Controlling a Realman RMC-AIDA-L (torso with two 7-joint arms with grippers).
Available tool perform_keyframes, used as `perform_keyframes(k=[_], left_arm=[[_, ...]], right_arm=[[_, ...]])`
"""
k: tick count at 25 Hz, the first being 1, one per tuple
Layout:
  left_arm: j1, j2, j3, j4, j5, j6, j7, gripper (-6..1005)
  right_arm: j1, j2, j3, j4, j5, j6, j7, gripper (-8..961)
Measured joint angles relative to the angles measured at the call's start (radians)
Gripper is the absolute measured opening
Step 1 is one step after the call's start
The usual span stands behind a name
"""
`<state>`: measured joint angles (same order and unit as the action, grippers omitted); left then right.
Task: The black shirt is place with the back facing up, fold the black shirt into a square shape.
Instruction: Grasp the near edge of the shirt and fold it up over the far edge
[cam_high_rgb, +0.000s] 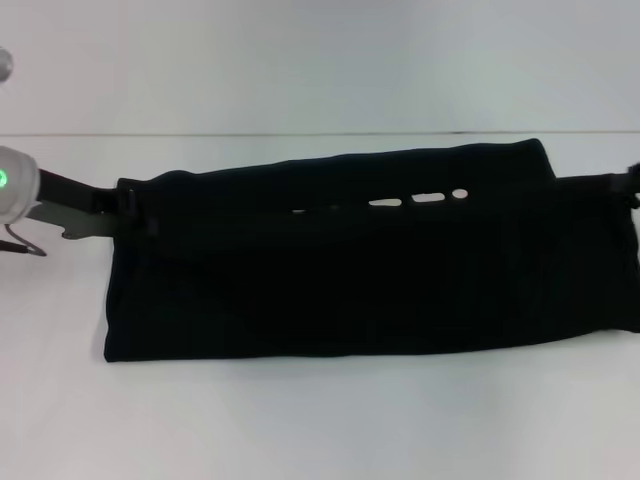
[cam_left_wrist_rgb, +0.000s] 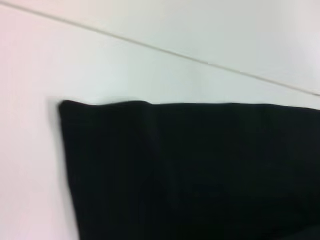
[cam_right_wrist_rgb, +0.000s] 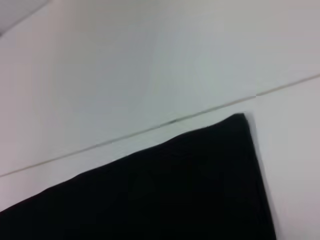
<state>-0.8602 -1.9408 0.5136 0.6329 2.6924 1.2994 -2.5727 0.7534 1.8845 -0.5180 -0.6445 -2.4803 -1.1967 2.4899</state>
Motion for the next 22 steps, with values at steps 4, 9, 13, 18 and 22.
perform_keyframes(k=[4,9,13,18,22], left_arm=[[-0.004,-0.02,0.023,0.019,-0.005,-0.051,-0.015,66],[-0.019,-0.021,0.016,0.041,-0.019,-0.077,-0.032,72],[-0.032,-0.025,0.022,0.041,-0.021,-0.145,-0.049,77],[-0.036,-0.054,0.039,0.014,-0.021,-0.268,-0.054,83],[-0.031,-0.064,0.04,0.01,-0.02,-0.304,-0.054,88]], right_arm=[[0.021,0.028,-0.036,0.004,-0.001,0.102,0.02,56],[0.05,0.034,-0.041,0.003,0.006,0.156,0.03,57],[0.076,0.044,-0.045,0.016,0.006,0.233,0.033,56],[0.106,0.065,-0.099,0.125,0.004,0.423,0.027,57],[0.118,0.092,-0.157,0.178,0.006,0.555,0.025,56]])
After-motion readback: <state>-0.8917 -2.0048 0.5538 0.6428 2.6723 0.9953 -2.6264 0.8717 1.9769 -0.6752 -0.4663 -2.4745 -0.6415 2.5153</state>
